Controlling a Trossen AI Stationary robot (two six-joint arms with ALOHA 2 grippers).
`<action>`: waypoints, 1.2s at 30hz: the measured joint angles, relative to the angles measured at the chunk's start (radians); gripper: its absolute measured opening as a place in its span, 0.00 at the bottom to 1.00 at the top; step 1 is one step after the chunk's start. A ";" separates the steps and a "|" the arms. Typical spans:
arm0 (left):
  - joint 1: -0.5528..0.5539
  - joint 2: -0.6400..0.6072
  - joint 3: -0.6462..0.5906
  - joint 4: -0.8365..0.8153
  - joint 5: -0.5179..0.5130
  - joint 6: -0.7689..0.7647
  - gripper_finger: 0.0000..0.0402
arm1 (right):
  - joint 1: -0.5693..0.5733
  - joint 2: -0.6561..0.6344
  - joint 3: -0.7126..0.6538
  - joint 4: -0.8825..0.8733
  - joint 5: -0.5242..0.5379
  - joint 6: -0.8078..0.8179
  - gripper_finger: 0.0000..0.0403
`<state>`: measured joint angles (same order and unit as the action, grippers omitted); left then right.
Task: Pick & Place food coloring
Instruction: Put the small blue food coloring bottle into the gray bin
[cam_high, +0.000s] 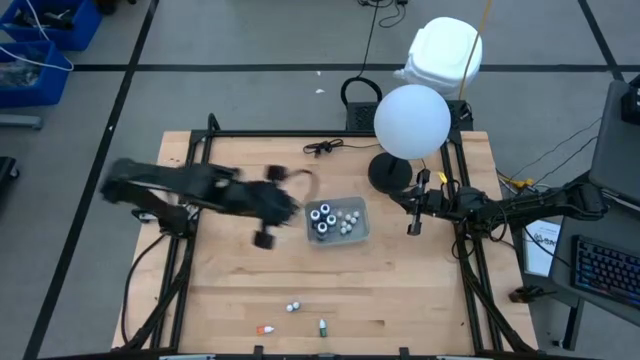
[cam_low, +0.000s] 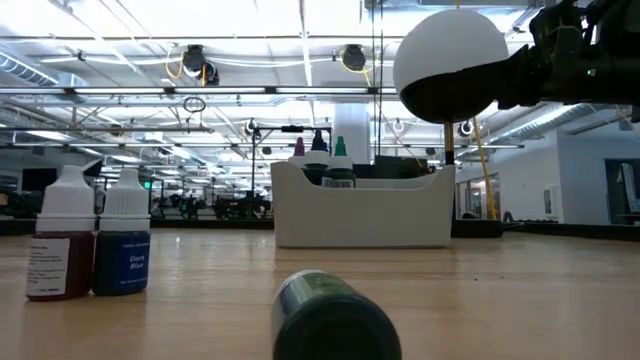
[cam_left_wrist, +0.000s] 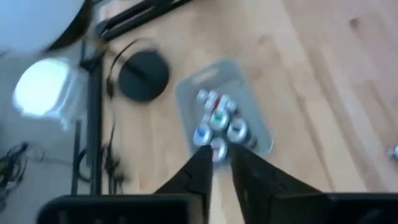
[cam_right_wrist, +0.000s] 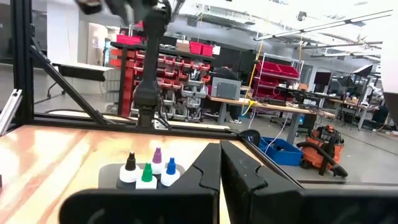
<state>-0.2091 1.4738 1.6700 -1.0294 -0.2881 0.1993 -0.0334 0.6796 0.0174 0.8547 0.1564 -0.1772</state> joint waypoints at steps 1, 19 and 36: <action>-0.003 -0.064 -0.072 0.014 -0.011 -0.017 0.13 | 0.000 0.000 0.000 0.000 0.000 0.000 0.00; 0.042 -0.912 -1.289 1.031 0.177 0.058 0.01 | 0.000 0.001 0.000 -0.009 0.000 0.064 0.00; 0.184 -0.992 -1.656 1.477 0.236 0.099 0.01 | 0.000 0.002 0.000 -0.062 0.002 0.106 0.00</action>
<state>-0.0251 0.4820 0.0137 0.4476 -0.0517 0.2981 -0.0334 0.6815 0.0174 0.7925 0.1581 -0.0715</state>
